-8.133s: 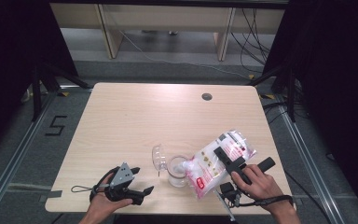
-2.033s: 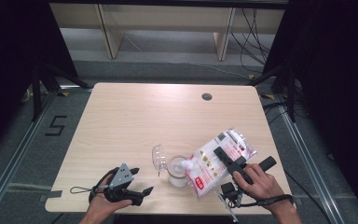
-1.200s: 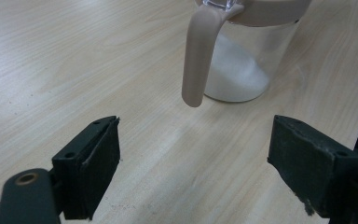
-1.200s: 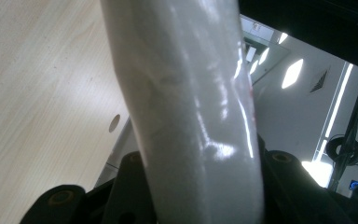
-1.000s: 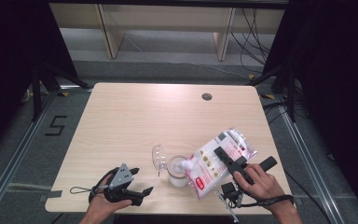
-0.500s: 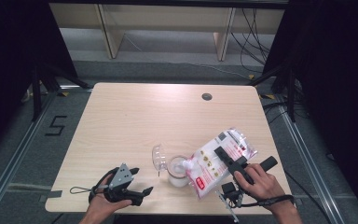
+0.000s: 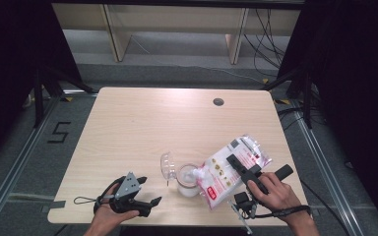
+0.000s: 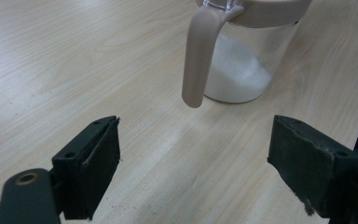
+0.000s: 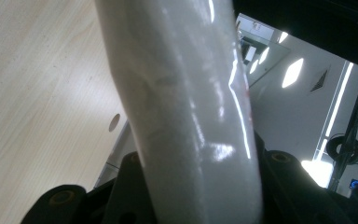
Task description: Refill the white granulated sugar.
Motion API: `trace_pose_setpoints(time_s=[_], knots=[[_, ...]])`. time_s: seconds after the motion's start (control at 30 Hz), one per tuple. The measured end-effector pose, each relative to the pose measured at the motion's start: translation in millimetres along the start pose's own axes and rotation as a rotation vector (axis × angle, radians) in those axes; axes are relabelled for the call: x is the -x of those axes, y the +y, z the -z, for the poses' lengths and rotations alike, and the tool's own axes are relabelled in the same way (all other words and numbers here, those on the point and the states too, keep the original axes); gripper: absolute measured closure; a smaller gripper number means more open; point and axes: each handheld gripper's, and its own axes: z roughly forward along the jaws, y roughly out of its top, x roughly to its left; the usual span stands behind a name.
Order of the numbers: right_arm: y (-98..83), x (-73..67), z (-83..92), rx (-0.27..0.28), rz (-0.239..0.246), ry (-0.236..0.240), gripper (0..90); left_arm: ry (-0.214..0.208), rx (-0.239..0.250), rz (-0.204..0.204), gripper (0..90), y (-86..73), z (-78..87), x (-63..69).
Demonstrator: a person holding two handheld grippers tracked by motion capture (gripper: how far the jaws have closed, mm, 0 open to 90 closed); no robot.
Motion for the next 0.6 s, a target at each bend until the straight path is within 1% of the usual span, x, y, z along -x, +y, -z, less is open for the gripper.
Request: trace_pose_setpoints(time_s=[0.07,0.13,0.17,0.2,0.27,0.33,0.37,0.4,0.43,0.47,0.5,0.53,0.6], knots=[[0.1,0.1,0.0,0.001,0.000,0.000,68.3,0.002,0.001,0.004,16.3,-0.1,0.0,0.6],[0.1,0.3,-0.1,0.002,0.000,0.001,68.4,-0.003,-0.005,-0.002,16.4,0.2,0.3,-0.4],[0.6,-0.3,0.0,-0.001,-0.016,0.000,68.4,0.004,-0.002,0.000,16.3,0.1,0.4,0.2],[0.1,0.3,-0.1,0.002,0.002,0.000,68.4,0.008,-0.002,-0.003,16.3,0.1,0.6,0.3],[0.1,0.1,-0.1,0.002,0.000,-0.002,68.4,0.008,-0.002,-0.002,16.3,0.2,0.6,0.3],[0.5,-0.4,0.3,-0.004,-0.022,0.001,68.4,0.004,0.002,-0.001,16.4,0.0,0.3,0.1],[-0.1,0.6,0.0,0.002,0.004,-0.001,68.4,0.008,-0.002,-0.002,16.3,0.2,0.7,0.2],[-0.1,0.9,-0.1,0.003,0.006,0.000,68.4,0.005,0.000,-0.002,16.3,0.1,0.5,0.1],[0.5,-0.7,0.4,-0.005,-0.027,0.003,68.5,0.005,0.002,-0.002,16.4,0.1,0.4,0.1],[0.0,0.4,0.2,0.000,-0.003,0.002,68.5,0.005,0.002,-0.002,16.4,0.1,0.4,0.1],[0.0,0.4,0.1,0.002,-0.001,0.001,68.5,0.005,0.002,-0.002,16.4,0.1,0.4,0.1],[0.5,-0.6,0.4,-0.003,-0.028,0.002,68.5,0.005,0.001,-0.002,16.4,0.1,0.4,0.1],[0.6,-0.6,0.4,-0.002,-0.025,0.000,68.5,0.008,-0.003,-0.003,16.3,0.2,0.8,0.2]])
